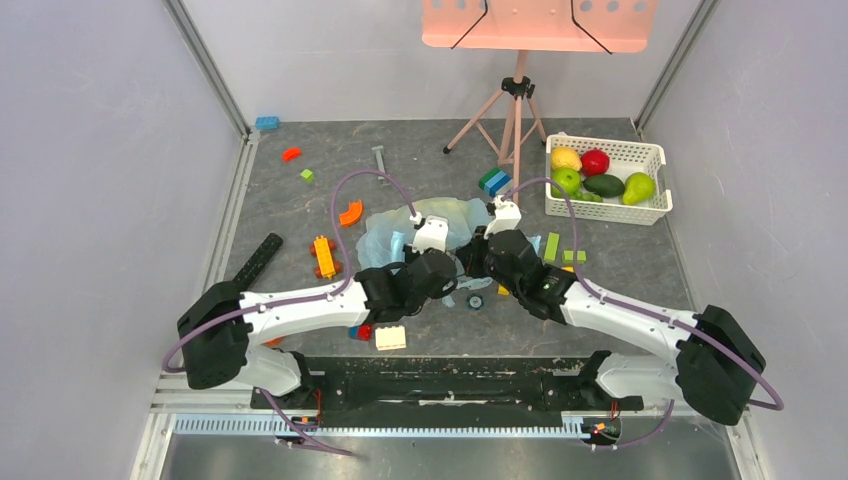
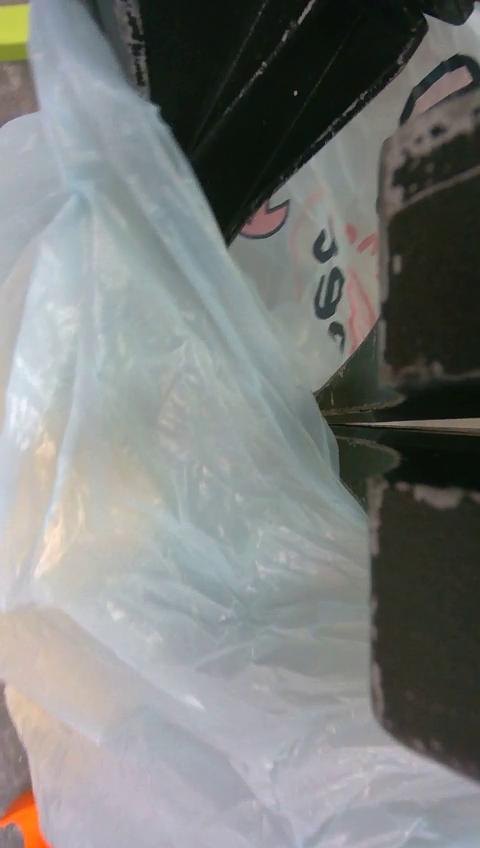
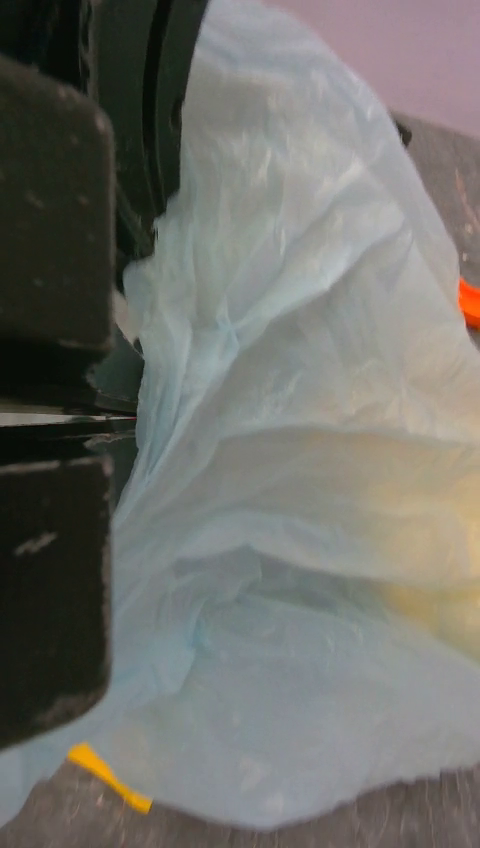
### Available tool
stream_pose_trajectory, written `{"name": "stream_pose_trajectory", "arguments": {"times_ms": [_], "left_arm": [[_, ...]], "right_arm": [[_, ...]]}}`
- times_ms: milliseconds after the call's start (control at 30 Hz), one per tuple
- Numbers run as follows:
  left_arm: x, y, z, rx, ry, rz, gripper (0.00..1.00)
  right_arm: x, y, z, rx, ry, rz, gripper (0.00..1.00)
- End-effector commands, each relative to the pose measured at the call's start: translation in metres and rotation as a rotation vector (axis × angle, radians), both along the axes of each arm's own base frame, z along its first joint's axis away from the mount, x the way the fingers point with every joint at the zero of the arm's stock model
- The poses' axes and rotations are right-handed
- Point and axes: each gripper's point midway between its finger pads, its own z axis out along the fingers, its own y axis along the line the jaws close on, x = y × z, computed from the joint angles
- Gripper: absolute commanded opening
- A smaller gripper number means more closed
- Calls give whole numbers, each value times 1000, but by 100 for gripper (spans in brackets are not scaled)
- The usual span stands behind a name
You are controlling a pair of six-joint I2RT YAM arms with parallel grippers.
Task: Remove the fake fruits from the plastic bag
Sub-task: Adjust the plastic bag at the center of the board.
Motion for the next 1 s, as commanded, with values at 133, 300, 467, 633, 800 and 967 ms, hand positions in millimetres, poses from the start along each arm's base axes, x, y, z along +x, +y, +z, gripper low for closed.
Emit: {"name": "stream_pose_trajectory", "arguments": {"times_ms": [133,300,467,633,800,967], "left_arm": [[38,33,19,-4,-131,168,2],[48,65,22,10,-150,236,2],[51,89,36,1,-187,280,2],[50,99,53,-2,-228,288,2],[53,109,58,20,-243,313,2],[54,118,57,30,-241,338,2]], "right_arm": [[31,-43,-6,-244,-62,-208,0],[36,-67,-4,-357,-86,-290,0],[41,-83,10,-410,-128,-352,0],[45,-95,33,-430,-177,-403,0],[46,-105,68,-430,-237,-439,0],[40,-113,95,-389,-281,-457,0]]}}
